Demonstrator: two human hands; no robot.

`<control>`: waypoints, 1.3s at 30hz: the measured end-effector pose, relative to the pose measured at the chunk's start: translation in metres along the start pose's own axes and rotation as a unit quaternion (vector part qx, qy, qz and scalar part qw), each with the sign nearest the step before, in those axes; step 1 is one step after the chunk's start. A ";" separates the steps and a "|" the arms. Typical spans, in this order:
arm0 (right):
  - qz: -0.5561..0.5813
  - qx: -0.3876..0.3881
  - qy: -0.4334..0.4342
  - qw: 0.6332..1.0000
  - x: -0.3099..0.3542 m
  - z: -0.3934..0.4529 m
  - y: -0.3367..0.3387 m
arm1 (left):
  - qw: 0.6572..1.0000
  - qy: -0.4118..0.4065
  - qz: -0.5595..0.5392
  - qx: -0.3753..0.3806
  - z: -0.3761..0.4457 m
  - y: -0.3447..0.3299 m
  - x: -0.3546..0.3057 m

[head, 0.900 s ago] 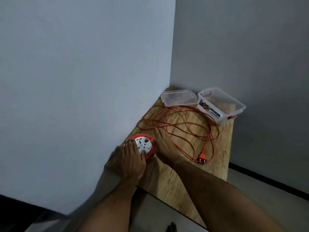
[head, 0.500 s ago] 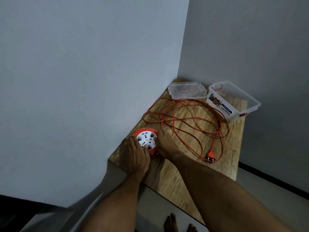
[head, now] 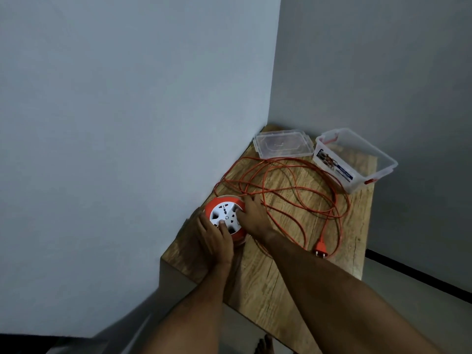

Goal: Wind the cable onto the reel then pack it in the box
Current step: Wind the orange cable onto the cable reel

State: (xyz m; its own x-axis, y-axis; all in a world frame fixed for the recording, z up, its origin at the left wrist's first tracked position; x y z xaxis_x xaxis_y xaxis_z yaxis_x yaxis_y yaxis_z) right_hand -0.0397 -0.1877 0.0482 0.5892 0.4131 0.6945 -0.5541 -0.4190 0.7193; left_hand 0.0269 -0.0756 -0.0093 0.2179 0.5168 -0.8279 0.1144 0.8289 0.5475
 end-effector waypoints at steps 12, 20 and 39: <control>0.188 -0.151 -0.031 0.970 -0.002 0.047 0.164 | 0.988 -0.142 -0.067 0.005 0.032 -0.023 -0.192; 0.246 -0.285 -0.005 0.927 -0.008 0.052 0.253 | 0.961 -0.245 -0.114 0.051 0.038 -0.031 -0.306; 0.074 -0.489 0.032 0.869 0.033 0.039 0.269 | 0.830 -0.427 -0.095 0.347 0.113 -0.046 -0.431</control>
State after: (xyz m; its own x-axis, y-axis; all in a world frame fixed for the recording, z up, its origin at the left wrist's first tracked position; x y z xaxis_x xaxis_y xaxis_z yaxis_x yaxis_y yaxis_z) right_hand -0.1466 -0.3180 0.2643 0.4518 0.4711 0.7576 -0.8744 0.4024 0.2712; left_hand 0.0369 -0.3601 0.3363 0.7055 -0.1940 -0.6816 0.6908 0.4029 0.6004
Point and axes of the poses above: each hand's wrist, its own z-axis towards the middle knuckle, its own y-axis out of the back of the hand, x = y × z, the point moved 3 cm from there along z, towards the middle knuckle, and after that the axes turned 7 degrees about -x, right-handed, at the moved point
